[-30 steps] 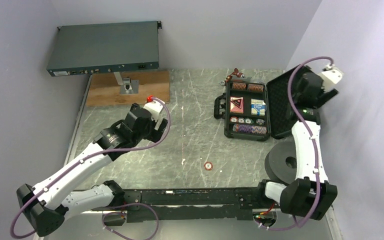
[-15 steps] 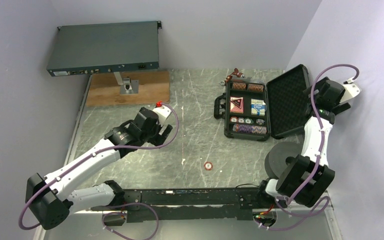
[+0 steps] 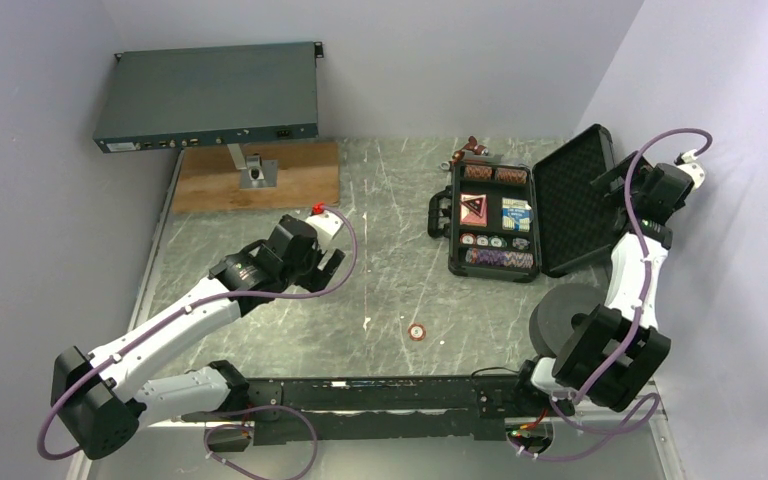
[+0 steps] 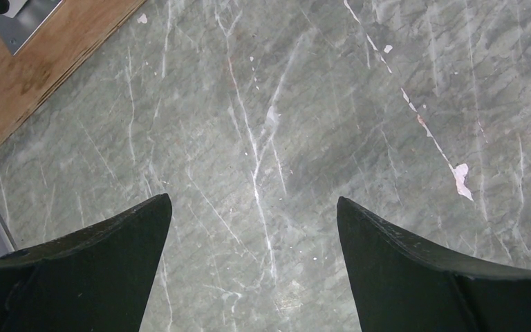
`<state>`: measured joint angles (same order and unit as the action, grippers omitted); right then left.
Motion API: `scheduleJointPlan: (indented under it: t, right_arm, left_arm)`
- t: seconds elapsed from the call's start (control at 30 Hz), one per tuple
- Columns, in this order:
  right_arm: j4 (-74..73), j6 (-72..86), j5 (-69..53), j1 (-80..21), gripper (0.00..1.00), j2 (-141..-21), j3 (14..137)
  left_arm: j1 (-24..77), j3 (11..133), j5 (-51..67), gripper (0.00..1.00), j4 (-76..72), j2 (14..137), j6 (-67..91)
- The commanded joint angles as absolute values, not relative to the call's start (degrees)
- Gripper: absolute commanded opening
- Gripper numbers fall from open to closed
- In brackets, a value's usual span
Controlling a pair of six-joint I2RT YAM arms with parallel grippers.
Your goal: Pack up texas hold em set
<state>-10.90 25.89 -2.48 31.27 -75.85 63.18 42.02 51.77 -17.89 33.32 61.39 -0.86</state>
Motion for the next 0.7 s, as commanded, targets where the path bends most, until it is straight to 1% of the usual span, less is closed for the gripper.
scheduleJointPlan:
  t: [0.0,0.03,0.17,0.37,0.43,0.6,0.67]
  right_arm:
    - [-10.45,29.99,-21.56,29.46,0.99,-74.84,65.06]
    - [-10.32,30.76,-23.47,29.06,0.99,-74.92,65.43]
    - [-9.6,32.22,-28.8,24.79,0.99,-76.31,67.11]
    - [-8.72,30.23,-25.85,12.83,0.99,-79.38,68.1]
    - [-8.15,30.26,-26.79,10.12,0.99,-81.3,68.48]
    - [-3.43,33.43,-40.48,7.55,0.99,-85.7,70.66]
    - [-1.37,35.13,-43.23,7.18,0.99,-86.19,71.27]
  left_arm:
    - [41.76,53.52,-18.59,0.98,32.87,60.58,-1.49]
    - [41.77,53.6,-18.65,0.99,32.99,60.56,-1.49]
    - [41.75,53.7,-19.14,1.0,33.44,60.58,-1.66]
    - [41.83,53.98,-19.39,1.0,34.37,60.19,-1.8]
    - [41.78,53.77,-19.94,1.0,34.38,59.68,-1.89]
    - [41.79,53.33,-20.6,1.0,34.49,59.3,-2.11]
    - [41.83,53.44,-20.62,1.0,34.71,59.56,-2.19]
